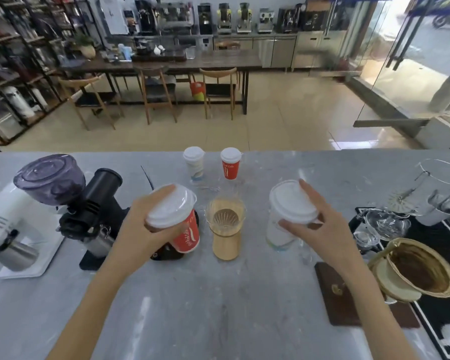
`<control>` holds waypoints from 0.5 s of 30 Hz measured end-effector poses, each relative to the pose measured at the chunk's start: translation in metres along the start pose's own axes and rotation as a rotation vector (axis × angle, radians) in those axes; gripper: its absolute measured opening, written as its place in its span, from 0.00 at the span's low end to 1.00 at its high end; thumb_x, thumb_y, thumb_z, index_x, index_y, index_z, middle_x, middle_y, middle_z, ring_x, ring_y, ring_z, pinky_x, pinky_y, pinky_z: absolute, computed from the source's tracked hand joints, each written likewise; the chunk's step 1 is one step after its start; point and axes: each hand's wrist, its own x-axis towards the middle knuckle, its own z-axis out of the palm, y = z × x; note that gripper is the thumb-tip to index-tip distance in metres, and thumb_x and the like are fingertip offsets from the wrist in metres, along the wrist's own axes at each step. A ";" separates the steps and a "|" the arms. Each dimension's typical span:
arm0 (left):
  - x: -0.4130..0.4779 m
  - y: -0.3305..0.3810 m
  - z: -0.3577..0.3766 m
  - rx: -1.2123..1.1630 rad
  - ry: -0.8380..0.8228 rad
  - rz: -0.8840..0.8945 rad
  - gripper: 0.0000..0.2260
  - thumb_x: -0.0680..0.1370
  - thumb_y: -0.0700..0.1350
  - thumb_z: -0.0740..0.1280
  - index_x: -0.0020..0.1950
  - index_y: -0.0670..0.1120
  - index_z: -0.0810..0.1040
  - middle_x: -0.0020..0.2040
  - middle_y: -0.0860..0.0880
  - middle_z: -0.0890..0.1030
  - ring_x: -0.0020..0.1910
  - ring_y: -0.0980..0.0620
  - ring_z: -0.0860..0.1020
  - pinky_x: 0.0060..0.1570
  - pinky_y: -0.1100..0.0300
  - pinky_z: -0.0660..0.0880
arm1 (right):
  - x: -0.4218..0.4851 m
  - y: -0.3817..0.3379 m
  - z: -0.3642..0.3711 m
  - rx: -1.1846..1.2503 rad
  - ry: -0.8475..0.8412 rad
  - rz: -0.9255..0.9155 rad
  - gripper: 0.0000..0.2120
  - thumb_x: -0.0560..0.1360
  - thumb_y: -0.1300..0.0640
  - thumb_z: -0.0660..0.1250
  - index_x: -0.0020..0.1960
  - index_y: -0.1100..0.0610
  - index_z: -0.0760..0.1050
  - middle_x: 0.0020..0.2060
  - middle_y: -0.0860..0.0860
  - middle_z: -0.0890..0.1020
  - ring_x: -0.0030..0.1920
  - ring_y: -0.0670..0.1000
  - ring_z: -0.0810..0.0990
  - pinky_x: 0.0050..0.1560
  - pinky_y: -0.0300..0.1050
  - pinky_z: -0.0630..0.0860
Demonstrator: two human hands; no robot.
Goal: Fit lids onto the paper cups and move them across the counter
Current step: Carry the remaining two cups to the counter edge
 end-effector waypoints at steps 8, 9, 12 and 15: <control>0.170 0.057 0.023 0.145 -0.019 0.159 0.36 0.71 0.58 0.75 0.76 0.54 0.65 0.68 0.56 0.73 0.62 0.56 0.76 0.55 0.57 0.78 | 0.154 -0.057 -0.031 -0.138 0.164 -0.174 0.41 0.66 0.42 0.77 0.75 0.40 0.63 0.61 0.40 0.74 0.59 0.45 0.74 0.56 0.40 0.72; 0.190 0.057 0.032 0.141 -0.054 0.140 0.38 0.71 0.58 0.75 0.77 0.54 0.63 0.70 0.53 0.73 0.64 0.51 0.75 0.58 0.50 0.78 | 0.172 -0.054 -0.030 -0.152 0.164 -0.159 0.42 0.66 0.41 0.77 0.75 0.40 0.63 0.61 0.41 0.74 0.60 0.47 0.74 0.57 0.41 0.72; 0.238 0.046 0.067 0.095 -0.160 0.122 0.34 0.70 0.56 0.76 0.72 0.55 0.66 0.63 0.55 0.76 0.60 0.52 0.76 0.60 0.42 0.78 | 0.219 -0.033 -0.026 -0.193 0.160 -0.112 0.45 0.66 0.41 0.77 0.77 0.43 0.59 0.65 0.45 0.74 0.66 0.53 0.73 0.62 0.46 0.72; 0.272 0.022 0.108 0.099 -0.204 0.096 0.33 0.69 0.53 0.78 0.71 0.54 0.69 0.58 0.57 0.75 0.59 0.54 0.76 0.60 0.51 0.77 | 0.252 0.002 -0.020 -0.190 0.190 -0.067 0.49 0.68 0.45 0.77 0.80 0.48 0.54 0.72 0.51 0.71 0.69 0.56 0.70 0.66 0.52 0.71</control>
